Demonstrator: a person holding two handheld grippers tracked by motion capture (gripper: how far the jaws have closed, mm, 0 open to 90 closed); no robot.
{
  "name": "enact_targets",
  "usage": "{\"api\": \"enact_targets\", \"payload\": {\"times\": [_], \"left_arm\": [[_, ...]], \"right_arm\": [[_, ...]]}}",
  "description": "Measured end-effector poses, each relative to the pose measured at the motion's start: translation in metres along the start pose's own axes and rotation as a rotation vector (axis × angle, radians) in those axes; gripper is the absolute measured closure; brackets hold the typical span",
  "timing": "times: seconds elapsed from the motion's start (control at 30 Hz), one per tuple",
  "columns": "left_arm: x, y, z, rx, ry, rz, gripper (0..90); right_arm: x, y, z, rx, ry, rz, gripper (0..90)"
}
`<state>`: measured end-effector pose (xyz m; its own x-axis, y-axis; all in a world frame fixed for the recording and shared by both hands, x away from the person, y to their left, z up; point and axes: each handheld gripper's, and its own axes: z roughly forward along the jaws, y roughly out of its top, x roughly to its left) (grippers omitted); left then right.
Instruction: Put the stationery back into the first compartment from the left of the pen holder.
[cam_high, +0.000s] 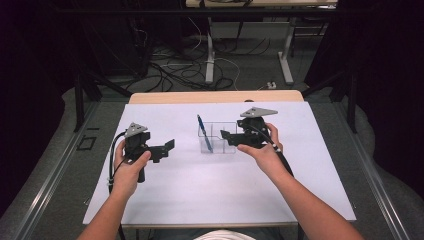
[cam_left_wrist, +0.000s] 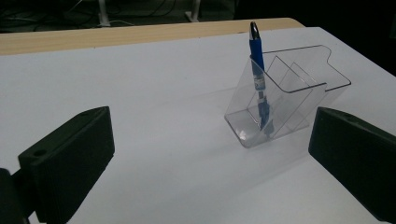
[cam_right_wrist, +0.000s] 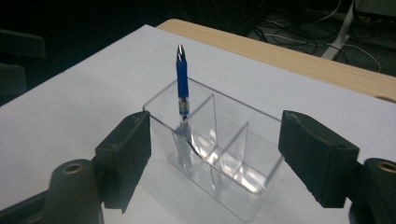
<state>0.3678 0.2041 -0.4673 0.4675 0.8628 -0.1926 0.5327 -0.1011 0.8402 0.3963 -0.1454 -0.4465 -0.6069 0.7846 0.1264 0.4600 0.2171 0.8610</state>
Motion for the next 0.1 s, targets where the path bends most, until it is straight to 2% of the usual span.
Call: {"api": "enact_targets", "payload": {"times": [0.1], "left_arm": [[0.0011, -0.0003, -0.0004, -0.001, 0.001, -0.002, 0.5]], "right_arm": [[-0.0053, -0.0062, -0.0055, 0.025, -0.004, 0.027, 18.6]]}}
